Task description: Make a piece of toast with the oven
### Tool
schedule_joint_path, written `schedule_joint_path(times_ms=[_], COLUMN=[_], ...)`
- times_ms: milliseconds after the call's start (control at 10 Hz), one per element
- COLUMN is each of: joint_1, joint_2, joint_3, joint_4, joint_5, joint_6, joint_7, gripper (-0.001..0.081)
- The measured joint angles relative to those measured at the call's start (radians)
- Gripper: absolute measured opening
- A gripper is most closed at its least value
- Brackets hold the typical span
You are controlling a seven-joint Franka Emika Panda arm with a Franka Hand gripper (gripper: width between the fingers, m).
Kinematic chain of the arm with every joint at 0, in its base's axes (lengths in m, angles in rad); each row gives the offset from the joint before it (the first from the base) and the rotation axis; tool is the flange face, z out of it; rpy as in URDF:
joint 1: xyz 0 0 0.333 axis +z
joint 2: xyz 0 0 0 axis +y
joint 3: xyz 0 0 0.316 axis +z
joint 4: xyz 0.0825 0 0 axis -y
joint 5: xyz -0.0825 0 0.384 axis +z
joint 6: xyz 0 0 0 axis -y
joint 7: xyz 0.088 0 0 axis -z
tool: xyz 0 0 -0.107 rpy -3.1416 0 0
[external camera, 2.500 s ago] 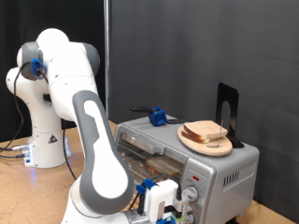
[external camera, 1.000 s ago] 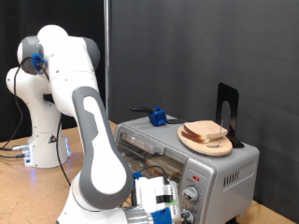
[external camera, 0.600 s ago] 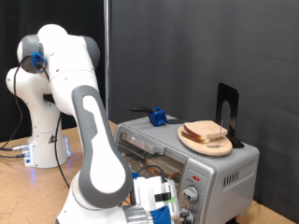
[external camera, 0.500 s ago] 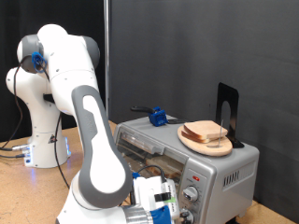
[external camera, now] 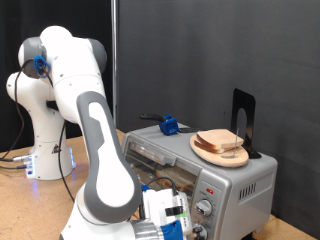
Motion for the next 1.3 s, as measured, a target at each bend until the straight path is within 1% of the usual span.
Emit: schedule_joint_path(times_ms=[100,200,300,400,500,600,700,800,1000,1300], joint_1=[-0.001,-0.002,-0.002,-0.003,-0.006,-0.011,-0.018,-0.029,-0.051,-0.077], joint_2=[-0.003,-0.004,-0.004,-0.005,-0.007,-0.013,-0.03,-0.058,-0.126,-0.214], joint_3=[0.0,-0.001,-0.001,-0.001,-0.001,-0.002,-0.004,-0.01,-0.028,-0.066], joint_4=[0.0,0.0,0.0,0.0,-0.002,-0.013,-0.038,-0.074,-0.157,-0.261], joint_5=[0.001,0.001,0.001,0.001,0.001,0.0,-0.002,-0.007,-0.023,-0.064], joint_6=[0.003,0.004,0.004,0.0,-0.015,-0.035,-0.059,-0.081,-0.108,-0.144], joint_7=[0.0,0.0,0.0,0.0,0.0,0.0,0.009,0.028,0.059,0.081], gripper=[0.0244,0.0244,0.0381,0.0564,0.0564,0.0699,0.0699,0.079,0.0803,0.0808])
